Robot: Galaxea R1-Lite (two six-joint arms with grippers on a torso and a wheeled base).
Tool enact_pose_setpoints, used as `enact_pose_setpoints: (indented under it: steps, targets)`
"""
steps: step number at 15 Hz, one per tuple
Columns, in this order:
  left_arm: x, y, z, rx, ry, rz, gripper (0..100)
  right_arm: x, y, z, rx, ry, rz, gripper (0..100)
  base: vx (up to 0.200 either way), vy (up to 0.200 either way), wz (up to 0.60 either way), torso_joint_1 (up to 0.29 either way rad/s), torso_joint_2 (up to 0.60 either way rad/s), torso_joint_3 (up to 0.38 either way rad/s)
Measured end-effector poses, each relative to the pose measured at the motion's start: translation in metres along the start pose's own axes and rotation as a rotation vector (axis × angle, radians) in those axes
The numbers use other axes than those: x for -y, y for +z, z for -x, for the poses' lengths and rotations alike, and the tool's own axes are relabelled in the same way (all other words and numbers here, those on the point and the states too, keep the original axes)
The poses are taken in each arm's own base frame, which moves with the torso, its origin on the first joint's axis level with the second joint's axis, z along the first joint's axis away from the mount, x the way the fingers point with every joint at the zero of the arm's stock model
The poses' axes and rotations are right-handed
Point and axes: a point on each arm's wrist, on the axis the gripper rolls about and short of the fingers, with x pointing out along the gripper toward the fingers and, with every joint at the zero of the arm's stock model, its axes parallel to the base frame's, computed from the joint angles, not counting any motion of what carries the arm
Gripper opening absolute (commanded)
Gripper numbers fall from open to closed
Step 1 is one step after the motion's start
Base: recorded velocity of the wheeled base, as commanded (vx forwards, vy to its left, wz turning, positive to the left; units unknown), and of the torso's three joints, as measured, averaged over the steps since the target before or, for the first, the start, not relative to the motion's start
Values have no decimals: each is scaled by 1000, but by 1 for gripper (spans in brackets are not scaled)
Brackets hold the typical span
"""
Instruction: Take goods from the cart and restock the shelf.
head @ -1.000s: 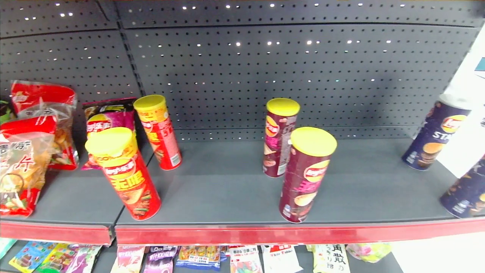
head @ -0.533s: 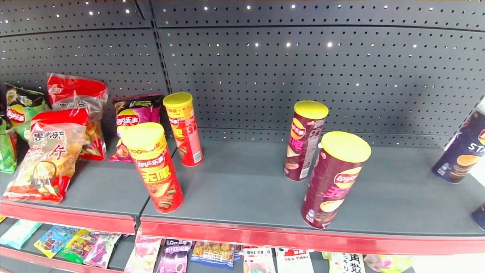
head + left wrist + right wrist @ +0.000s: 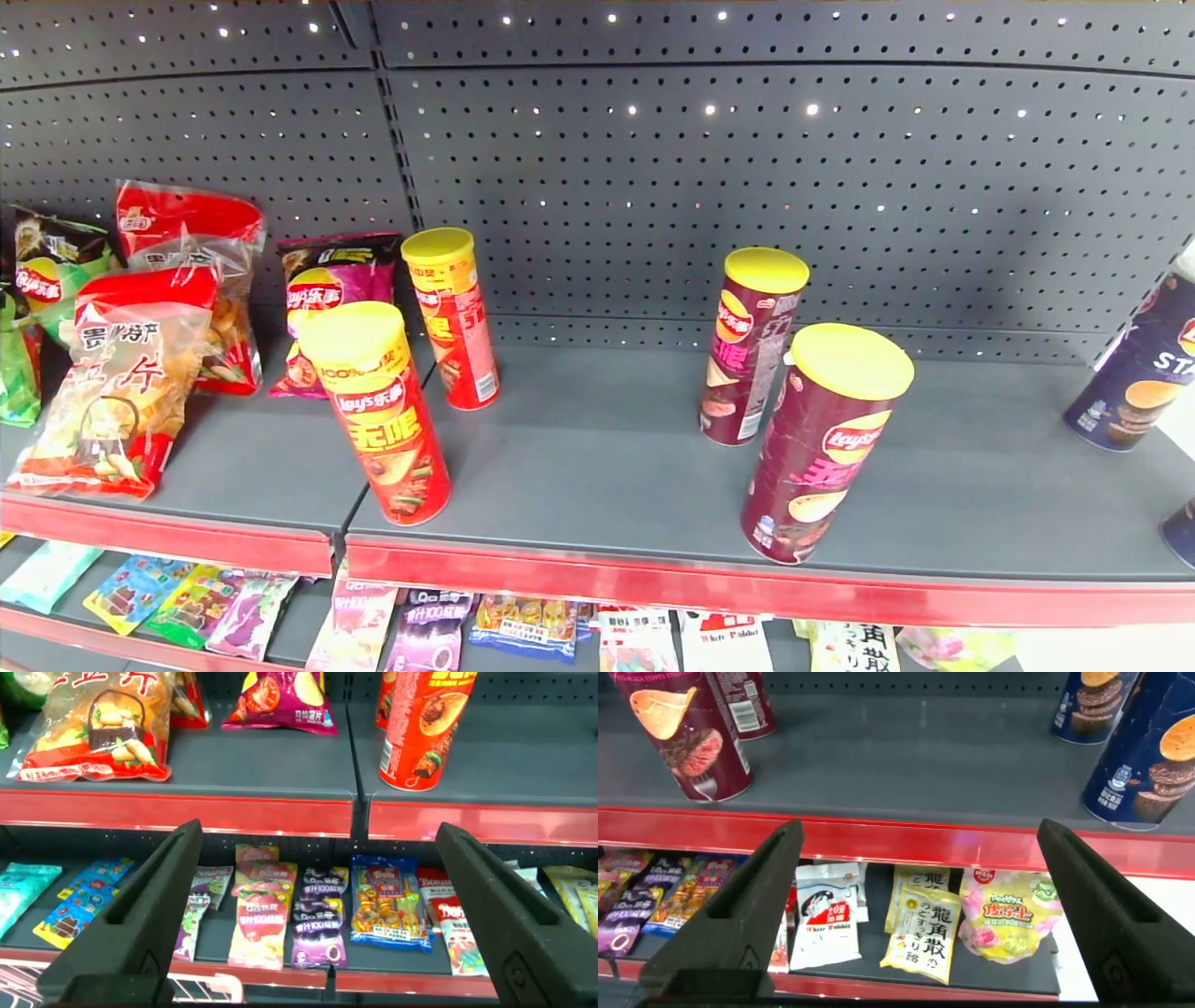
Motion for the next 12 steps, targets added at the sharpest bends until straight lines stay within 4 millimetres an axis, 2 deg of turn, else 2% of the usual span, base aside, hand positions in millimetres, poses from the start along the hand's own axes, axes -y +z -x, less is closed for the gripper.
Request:
enact_pose_setpoints:
  steps: [3,12]
  targets:
    - [0,0,0,0,0,0,100,0,0,0,0,0,-1,100,0,0,-600,4,4,4]
    - [0,0,0,1,0,0,100,0,0,0,2,4,3,100,0,0,0,0,0,0]
